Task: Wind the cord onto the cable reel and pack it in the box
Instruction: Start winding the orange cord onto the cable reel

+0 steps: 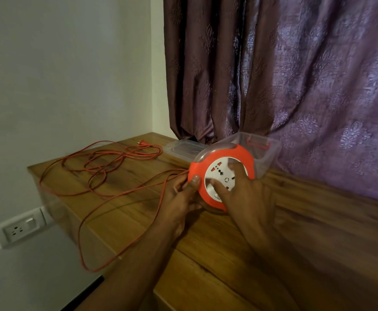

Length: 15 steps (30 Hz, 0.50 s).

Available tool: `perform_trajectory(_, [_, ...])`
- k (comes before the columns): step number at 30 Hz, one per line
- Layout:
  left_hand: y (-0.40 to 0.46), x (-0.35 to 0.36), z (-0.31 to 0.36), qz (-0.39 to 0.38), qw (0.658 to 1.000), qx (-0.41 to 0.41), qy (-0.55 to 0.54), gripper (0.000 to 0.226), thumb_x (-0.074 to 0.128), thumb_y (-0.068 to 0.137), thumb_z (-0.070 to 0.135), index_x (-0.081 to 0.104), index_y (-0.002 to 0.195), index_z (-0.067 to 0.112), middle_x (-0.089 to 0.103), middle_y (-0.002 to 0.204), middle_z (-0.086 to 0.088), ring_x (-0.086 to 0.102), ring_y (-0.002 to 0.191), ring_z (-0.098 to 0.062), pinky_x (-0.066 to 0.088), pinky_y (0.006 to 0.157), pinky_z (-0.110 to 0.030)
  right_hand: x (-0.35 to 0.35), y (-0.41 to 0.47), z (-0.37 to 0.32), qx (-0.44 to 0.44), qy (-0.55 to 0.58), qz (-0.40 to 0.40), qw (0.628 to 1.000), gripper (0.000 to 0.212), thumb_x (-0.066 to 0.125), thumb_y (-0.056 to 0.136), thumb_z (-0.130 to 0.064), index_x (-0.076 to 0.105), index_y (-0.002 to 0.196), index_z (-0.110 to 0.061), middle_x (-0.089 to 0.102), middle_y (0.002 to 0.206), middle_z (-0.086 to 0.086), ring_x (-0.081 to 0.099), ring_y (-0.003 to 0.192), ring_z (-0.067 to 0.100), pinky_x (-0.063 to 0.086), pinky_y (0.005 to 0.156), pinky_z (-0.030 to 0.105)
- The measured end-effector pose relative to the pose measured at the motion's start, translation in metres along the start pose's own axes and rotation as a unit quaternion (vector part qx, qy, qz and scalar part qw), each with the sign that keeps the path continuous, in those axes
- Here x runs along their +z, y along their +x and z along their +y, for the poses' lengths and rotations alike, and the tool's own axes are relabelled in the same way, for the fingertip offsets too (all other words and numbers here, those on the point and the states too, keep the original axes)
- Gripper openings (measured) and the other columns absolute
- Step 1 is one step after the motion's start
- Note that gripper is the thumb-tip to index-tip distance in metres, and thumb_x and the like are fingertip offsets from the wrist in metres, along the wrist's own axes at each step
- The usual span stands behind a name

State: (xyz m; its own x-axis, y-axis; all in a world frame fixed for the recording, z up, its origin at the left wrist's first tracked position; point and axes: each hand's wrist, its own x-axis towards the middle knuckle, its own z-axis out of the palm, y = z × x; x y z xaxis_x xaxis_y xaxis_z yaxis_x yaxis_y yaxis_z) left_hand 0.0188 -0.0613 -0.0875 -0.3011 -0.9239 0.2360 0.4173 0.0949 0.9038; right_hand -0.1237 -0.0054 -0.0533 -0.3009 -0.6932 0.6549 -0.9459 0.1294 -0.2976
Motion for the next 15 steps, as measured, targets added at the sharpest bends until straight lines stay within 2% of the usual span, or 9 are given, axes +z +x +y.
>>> perform_trajectory(2, [0.0,0.0,0.0,-0.01,1.0,0.003,0.004,0.036,0.067,0.086,0.039,0.072,0.117,0.02,0.077,0.113,-0.008,0.075,0.102,-0.028,0.063,0.072,-0.038,0.001,0.004,-0.002,0.073,0.088,-0.008,0.993,0.055,0.054,0.078,-0.07,0.042,0.117,-0.033,0.068,0.098,0.009,0.064,0.086,0.036,0.048,0.067,0.036])
perform_trajectory(5, [0.001,0.0,-0.001,-0.01,1.0,-0.003,0.003,0.039,0.067,0.084,0.042,0.071,0.118,0.022,0.077,0.114,-0.007,0.075,0.103,-0.027,0.063,0.074,-0.039,0.003,0.007,-0.006,0.163,0.245,-0.034,0.955,0.046,0.062,0.077,-0.062,0.043,0.102,-0.029,0.068,0.099,0.004,0.065,0.09,0.029,0.053,0.075,0.041])
perform_trajectory(7, [0.002,0.0,-0.001,0.002,1.0,-0.009,-0.009,0.048,0.068,0.083,0.042,0.067,0.125,0.017,0.075,0.118,-0.009,0.073,0.106,-0.029,0.063,0.077,-0.045,-0.001,0.01,-0.006,0.204,0.323,-0.055,0.923,0.042,0.063,0.079,-0.057,0.045,0.101,-0.027,0.073,0.084,0.003,0.07,0.078,0.02,0.056,0.07,0.043])
perform_trajectory(8, [0.003,0.0,-0.001,0.007,1.0,-0.011,-0.017,0.051,0.068,0.083,0.042,0.066,0.126,0.015,0.075,0.119,-0.01,0.073,0.107,-0.031,0.062,0.078,-0.047,-0.003,0.011,-0.005,0.206,0.327,-0.063,0.92,0.039,0.062,0.081,-0.055,0.046,0.102,-0.026,0.073,0.076,0.002,0.07,0.07,0.015,0.057,0.067,0.041])
perform_trajectory(10, [0.004,0.0,-0.002,0.018,0.999,-0.01,-0.032,0.049,0.069,0.083,0.042,0.068,0.124,0.014,0.076,0.116,-0.011,0.074,0.105,-0.031,0.062,0.075,-0.047,-0.009,0.01,-0.004,0.154,0.254,-0.053,0.953,0.035,0.059,0.085,-0.052,0.047,0.104,-0.026,0.073,0.082,0.001,0.069,0.075,0.017,0.051,0.063,0.034])
perform_trajectory(12, [0.004,-0.001,-0.001,0.029,0.999,-0.011,-0.044,0.046,0.07,0.083,0.04,0.069,0.12,0.014,0.077,0.114,-0.01,0.075,0.102,-0.031,0.063,0.072,-0.046,-0.013,0.008,-0.002,0.041,0.13,0.007,0.991,0.033,0.058,0.088,-0.046,0.045,0.112,-0.026,0.069,0.096,0.001,0.066,0.082,0.025,0.04,0.059,0.029])
perform_trajectory(13, [0.004,-0.001,-0.001,0.035,0.998,-0.012,-0.049,0.045,0.069,0.084,0.04,0.069,0.12,0.013,0.077,0.113,-0.011,0.075,0.102,-0.031,0.063,0.073,-0.048,-0.014,0.007,-0.002,-0.027,0.078,0.027,0.996,0.037,0.058,0.089,-0.041,0.044,0.12,-0.026,0.067,0.104,0.002,0.065,0.082,0.027,0.038,0.058,0.028])
perform_trajectory(15, [0.006,-0.002,-0.002,0.045,0.997,-0.016,-0.056,0.047,0.069,0.084,0.04,0.068,0.121,0.012,0.077,0.113,-0.011,0.075,0.102,-0.031,0.062,0.076,-0.052,-0.014,0.004,-0.003,-0.116,-0.015,0.01,0.993,0.049,0.057,0.09,-0.034,0.038,0.135,-0.029,0.056,0.121,0.005,0.064,0.087,0.028,0.044,0.056,0.029])
